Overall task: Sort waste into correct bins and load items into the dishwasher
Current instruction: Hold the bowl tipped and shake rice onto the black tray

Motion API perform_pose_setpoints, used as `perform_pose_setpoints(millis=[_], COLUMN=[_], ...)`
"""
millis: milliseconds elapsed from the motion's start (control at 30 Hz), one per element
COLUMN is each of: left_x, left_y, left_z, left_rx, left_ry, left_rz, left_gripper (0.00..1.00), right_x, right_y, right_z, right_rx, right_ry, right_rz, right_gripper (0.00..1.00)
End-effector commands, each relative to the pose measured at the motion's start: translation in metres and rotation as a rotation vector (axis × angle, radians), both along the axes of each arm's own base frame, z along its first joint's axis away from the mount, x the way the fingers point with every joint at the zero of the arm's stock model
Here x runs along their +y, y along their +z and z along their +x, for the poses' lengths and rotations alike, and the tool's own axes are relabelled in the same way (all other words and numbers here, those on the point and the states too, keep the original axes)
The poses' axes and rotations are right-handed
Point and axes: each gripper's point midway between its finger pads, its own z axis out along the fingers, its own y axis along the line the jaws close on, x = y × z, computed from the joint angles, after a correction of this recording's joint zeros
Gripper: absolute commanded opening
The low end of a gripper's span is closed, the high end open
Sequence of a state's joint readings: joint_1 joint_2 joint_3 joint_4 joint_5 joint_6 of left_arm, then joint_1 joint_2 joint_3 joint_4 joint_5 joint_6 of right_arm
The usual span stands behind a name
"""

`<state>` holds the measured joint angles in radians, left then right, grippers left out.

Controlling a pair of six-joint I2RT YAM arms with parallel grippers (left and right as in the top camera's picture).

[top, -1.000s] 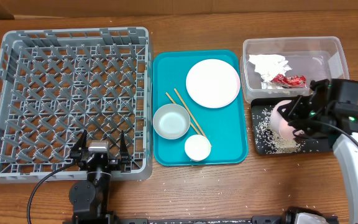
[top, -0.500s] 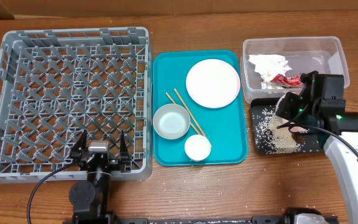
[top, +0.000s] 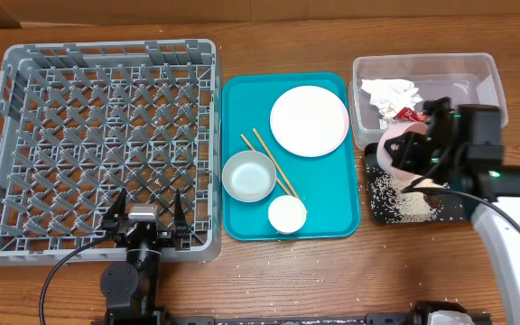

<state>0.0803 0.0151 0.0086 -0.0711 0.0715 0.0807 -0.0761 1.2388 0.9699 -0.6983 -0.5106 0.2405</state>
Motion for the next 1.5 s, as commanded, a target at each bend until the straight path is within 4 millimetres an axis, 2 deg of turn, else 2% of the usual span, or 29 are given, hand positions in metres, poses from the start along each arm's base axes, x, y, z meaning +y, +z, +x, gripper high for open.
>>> perform_pose_setpoints(millis=[0,233,333,400,500,600,800,967,1467], left_x=[0.000,0.000,0.000,0.000,0.000,0.000,0.000,0.000,0.000], left_y=[0.000,0.000,0.000,0.000,0.000,0.000,0.000,0.000,0.000], left_z=[0.000,0.000,0.000,0.000,0.000,0.000,0.000,0.000,0.000], left_rx=[-0.006,-0.006,-0.006,-0.006,-0.006,-0.006,-0.006,-0.006,-0.006], left_ry=[0.000,0.000,0.000,0.000,0.000,0.000,0.000,0.000,0.000], left_rz=[-0.005,-0.006,-0.005,-0.005,-0.006,-0.005,-0.005,-0.006,-0.006], left_gripper=[1.00,1.00,1.00,1.00,1.00,1.00,1.00,1.00,1.00], right_x=[-0.002,-0.055,-0.075,-0.080,-0.078,-0.077,-0.079,-0.082,-0.063], right_y=[0.060,0.104,0.083,0.065,0.043,0.032,0.033,0.035,0.036], right_z=[-0.005,-0.021,-0.013,-0.007,-0.002,-0.002,-0.003,0.002,0.000], right_rx=[-0.104,-0.180,-0.049,0.032,0.132,0.200,0.236,0.184,0.163], right_ry=[0.071,0.124,0.015,-0.029,-0.068,-0.100,-0.129,-0.098,-0.027], right_rz=[0.322,0.818,0.961,1.023,1.091,1.137,1.165,1.128,1.085], right_gripper=[0.04,0.04,0.04,0.04,0.04,0.03,0.03,0.04,0.04])
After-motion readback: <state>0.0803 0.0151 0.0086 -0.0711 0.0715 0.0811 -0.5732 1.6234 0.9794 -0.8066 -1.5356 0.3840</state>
